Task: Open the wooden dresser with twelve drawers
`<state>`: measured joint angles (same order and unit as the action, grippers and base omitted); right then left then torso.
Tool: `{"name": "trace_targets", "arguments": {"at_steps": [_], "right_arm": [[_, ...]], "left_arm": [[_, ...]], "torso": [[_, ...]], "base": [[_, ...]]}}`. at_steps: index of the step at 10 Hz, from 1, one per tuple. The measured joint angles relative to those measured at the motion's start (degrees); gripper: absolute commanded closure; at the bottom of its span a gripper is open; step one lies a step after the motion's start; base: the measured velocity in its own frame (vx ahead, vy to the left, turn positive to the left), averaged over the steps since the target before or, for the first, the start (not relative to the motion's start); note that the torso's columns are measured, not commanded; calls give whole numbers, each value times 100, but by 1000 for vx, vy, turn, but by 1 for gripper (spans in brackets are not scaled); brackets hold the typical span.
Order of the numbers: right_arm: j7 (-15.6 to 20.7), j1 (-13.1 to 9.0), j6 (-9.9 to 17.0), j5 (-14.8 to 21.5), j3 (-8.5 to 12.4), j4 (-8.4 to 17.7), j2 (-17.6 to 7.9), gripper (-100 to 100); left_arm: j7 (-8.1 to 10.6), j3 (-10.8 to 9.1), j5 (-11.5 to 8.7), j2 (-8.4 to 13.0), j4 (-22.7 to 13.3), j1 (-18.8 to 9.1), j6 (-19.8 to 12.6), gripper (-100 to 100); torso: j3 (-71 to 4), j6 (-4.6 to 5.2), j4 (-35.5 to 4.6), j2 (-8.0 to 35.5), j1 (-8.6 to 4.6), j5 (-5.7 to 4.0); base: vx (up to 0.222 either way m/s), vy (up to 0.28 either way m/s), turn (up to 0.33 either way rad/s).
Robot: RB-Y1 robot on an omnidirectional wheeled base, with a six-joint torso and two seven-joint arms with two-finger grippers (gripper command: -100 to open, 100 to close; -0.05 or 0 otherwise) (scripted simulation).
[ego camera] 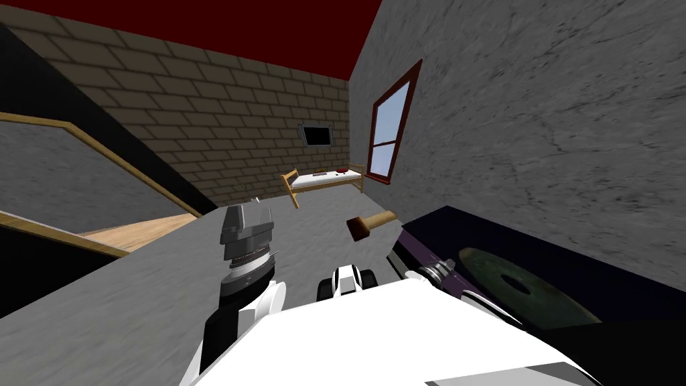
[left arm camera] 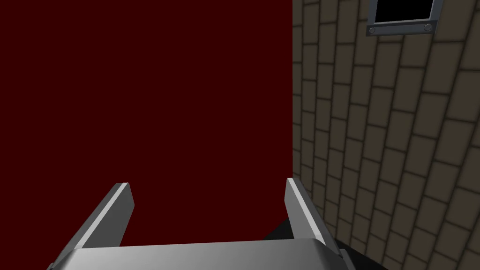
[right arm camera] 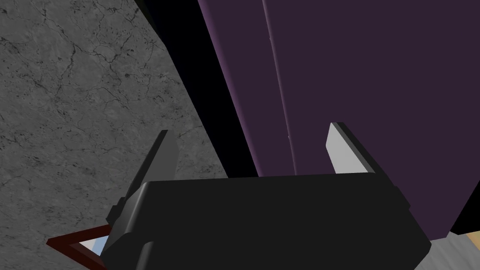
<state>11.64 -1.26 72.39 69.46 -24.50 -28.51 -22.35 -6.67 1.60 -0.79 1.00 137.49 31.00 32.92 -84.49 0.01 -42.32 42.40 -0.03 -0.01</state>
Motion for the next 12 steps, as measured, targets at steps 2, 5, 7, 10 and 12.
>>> {"name": "trace_targets", "arguments": {"at_steps": [2, 5, 7, 10, 12], "right_arm": [[-2, -103, 78, -277, -67, 154, 15, -100], [-19, -313, 251, -796, -207, 489, 58, -100], [-41, -433, 335, -1111, -281, 686, 109, -100], [72, -466, 523, -1590, -369, 660, 89, -100], [207, -405, 676, -1904, -397, 440, 26, -100]], "left_arm": [[0, 0, 0, 0, 0, -1, 0, 0], [0, 0, 0, 0, 0, 0, 0, 0], [0, 0, 0, 0, 0, 0, 0, 0], [0, 0, 0, 0, 0, 0, 0, 0], [0, -1, 0, 0, 0, 2, 0, 0]], "torso": [[-7, -7, 3, -8, 4, 1], [-5, 2, 3, -10, -2, -1], [-15, -6, 7, -20, 7, 2], [-6, -6, 2, -6, -4, -1], [-13, 4, 6, -21, 10, 3]], "base": [[-113, -45, 297], [-118, -48, 246], [-110, -32, 284], [-92, -42, 232], [-37, -1, 0]]}}
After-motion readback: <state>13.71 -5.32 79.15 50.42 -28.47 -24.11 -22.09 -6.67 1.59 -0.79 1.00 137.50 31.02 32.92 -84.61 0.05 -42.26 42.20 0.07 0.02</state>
